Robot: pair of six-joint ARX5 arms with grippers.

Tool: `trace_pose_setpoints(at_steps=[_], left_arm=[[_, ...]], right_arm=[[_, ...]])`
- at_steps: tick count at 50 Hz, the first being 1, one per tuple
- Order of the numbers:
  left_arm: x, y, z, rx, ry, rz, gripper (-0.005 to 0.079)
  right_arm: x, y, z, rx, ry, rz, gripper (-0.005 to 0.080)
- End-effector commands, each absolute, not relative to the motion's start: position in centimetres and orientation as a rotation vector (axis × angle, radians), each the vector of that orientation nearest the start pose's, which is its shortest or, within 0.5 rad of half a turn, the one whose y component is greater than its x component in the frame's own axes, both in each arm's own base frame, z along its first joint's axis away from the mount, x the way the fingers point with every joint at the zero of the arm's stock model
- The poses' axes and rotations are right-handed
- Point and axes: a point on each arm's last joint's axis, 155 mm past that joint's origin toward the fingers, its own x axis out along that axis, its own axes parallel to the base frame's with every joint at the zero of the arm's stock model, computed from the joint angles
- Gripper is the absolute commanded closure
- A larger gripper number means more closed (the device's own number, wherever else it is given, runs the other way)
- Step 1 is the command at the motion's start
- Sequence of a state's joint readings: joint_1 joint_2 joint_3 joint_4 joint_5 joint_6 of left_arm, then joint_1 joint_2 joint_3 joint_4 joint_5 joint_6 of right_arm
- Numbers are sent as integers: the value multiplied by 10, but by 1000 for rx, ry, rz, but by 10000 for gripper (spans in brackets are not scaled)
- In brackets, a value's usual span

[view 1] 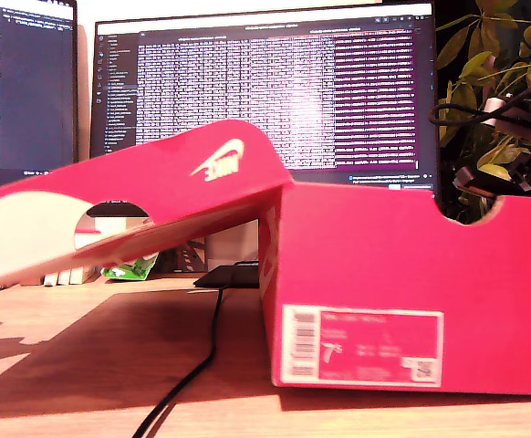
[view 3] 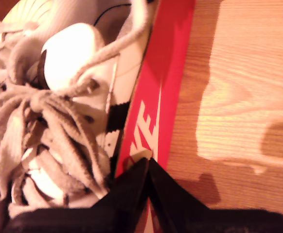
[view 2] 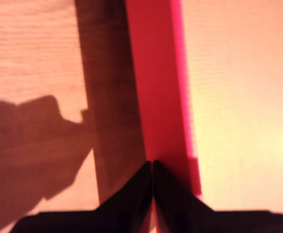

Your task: Close the red shoebox by pushing the lid with your left arm and holding the box in place with your right arm

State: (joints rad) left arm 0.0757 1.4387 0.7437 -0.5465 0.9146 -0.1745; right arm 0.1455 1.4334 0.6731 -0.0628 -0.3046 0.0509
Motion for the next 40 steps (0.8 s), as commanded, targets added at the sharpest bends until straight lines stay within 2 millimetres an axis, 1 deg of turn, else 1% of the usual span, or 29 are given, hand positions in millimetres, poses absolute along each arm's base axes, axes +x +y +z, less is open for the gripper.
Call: trace_pose_setpoints(at_steps=[1,10,19,30,40], left_arm=[[282,-138,114,-708,1118,-732,761],[280,-136,135,-679,1059,-742,761],[278,-136,154,-651,994,-753,761],[276,-136,167,-649,960,-754,761],[276,-137,174,-653,942,-758,761]], right_arm=[[349,144,68,105,833,525,764],[343,153,66,95,843,550,764],[337,166,66,81,848,588,764],[326,187,68,60,851,650,764],[320,212,78,44,832,721,764]])
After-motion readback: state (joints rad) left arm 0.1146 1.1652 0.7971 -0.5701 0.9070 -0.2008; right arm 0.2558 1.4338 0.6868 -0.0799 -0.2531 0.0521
